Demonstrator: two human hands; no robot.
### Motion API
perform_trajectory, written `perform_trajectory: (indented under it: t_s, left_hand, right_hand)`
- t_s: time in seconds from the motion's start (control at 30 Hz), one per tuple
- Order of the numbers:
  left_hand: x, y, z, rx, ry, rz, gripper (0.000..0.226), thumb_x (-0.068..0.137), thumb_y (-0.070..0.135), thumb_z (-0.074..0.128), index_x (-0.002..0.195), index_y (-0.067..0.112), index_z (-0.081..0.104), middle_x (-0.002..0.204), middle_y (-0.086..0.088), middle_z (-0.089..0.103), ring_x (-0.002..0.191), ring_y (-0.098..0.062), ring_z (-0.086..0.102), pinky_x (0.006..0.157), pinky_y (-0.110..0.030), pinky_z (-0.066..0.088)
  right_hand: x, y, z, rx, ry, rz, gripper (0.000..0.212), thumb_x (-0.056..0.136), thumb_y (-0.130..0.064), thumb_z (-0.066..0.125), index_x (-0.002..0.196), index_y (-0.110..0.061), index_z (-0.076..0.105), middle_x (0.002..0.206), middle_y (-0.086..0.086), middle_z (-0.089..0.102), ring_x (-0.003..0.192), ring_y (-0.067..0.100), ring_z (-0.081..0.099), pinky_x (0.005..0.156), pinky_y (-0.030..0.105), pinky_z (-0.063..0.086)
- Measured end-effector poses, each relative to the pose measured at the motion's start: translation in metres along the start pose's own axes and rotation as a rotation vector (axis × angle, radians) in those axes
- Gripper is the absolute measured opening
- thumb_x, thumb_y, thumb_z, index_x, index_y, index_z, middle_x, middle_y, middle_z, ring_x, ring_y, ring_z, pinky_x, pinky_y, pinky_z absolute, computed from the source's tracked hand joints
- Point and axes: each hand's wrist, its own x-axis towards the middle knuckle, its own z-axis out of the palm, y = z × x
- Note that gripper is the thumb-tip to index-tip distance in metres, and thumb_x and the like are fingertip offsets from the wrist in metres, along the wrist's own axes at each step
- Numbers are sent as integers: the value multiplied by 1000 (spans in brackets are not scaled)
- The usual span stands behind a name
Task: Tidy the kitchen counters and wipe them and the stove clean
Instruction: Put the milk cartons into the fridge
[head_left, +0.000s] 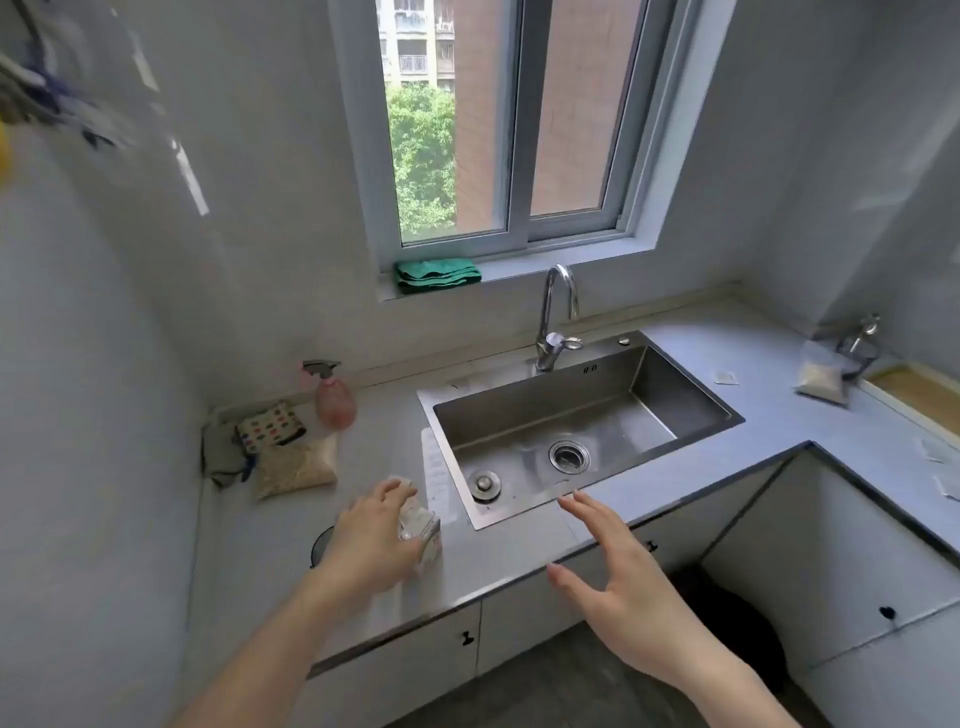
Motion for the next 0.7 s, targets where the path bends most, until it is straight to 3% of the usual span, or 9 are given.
perform_trajectory:
  t_s: [0.17,0.23,0.37,0.47,0.57,0.63,0.7]
  left_hand:
    - [52,-17,14,172,-162,-49,72,89,45,56,155,27,34,158,2,40,139,-28,45,117,-44,27]
    - [62,-18,21,237,-221,-42,69,86,45,57,150,27,38,149,-2,51,133,-29,50,113,-43,30]
    - [79,-16,39,291,-269,-28,65,82,54,58,139,26,45,131,-3,64,126,-31,56,107,-43,32]
    - [91,-19,54,310,-277,-5,52,85,49,59,129,23,49,124,-3,66,121,-31,60,97,-39,39]
    - [96,-17,60,324,-289,36,32,86,40,55,110,21,48,114,-4,69,108,-32,66,76,-36,38]
    - [98,-6,57,320,-280,76,41,81,39,53,117,21,50,114,-4,68,109,-31,66,74,-35,38]
    - [101,14,55,295,-272,113,54,85,37,56,137,23,47,118,-6,69,112,-31,64,75,-35,43]
  right_hand:
    - [31,12,24,6,-30,140,69,94,-51,64,152,-50,27,157,-36,17,142,-16,16,118,19,23]
    - [30,19,29,-4,-18,180,69,94,-50,64,153,-49,27,157,-36,17,143,-15,15,119,19,18]
    - [26,32,30,10,18,264,68,94,-51,63,152,-50,27,158,-34,19,145,-12,17,123,27,21]
    - [22,39,29,33,68,305,68,93,-51,63,151,-51,28,157,-33,23,145,-10,22,122,30,27]
    - [13,44,23,60,118,344,67,93,-46,65,151,-49,31,154,-35,26,141,-13,25,120,30,30]
    - [5,49,16,82,160,379,66,93,-45,66,150,-49,33,151,-38,26,141,-13,26,120,30,31]
    - [-8,58,7,100,214,413,66,93,-44,67,149,-50,34,148,-42,25,140,-12,29,120,29,31]
